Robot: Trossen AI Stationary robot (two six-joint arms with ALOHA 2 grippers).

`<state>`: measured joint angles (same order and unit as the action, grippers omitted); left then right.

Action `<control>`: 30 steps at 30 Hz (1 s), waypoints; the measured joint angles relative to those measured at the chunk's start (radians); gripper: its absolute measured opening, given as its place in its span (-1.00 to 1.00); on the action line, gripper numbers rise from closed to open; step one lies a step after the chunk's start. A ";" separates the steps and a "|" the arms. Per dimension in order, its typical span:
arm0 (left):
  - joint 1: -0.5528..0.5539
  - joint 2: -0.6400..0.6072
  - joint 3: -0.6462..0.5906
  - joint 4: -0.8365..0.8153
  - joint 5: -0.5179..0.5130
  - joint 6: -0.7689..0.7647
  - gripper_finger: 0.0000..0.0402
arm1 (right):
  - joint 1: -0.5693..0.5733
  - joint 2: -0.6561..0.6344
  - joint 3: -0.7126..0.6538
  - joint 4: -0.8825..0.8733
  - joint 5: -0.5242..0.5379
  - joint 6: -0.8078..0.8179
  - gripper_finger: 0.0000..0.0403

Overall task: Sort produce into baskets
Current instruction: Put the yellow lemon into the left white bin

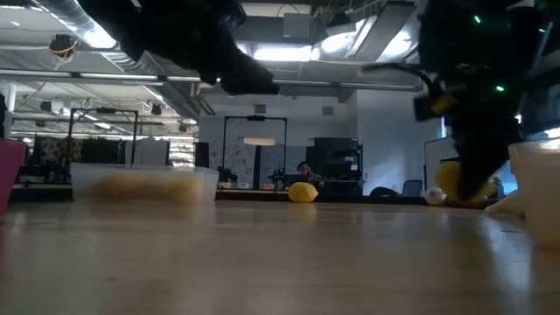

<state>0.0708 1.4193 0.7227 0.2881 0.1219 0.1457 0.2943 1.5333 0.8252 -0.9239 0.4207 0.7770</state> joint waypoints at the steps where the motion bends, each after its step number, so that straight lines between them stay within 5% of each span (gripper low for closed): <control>1: 0.001 0.000 0.000 0.011 -0.001 -0.006 0.25 | 0.000 0.000 0.007 0.032 0.016 -0.019 -0.21; 12: 0.016 0.000 0.000 0.117 -0.060 -0.117 0.25 | 0.000 0.000 0.062 0.311 0.280 -0.360 -0.22; 21: 0.060 0.004 0.000 0.161 -0.068 -0.229 0.25 | -0.012 0.000 0.122 0.360 0.612 -0.874 -0.21; 30: 0.109 0.005 0.001 0.244 -0.147 -0.361 0.25 | -0.125 0.000 0.158 0.615 0.538 -1.183 -0.21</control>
<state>0.1797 1.4239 0.7235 0.5323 -0.0253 -0.2156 0.1691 1.5333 0.9833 -0.3087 0.9584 -0.4058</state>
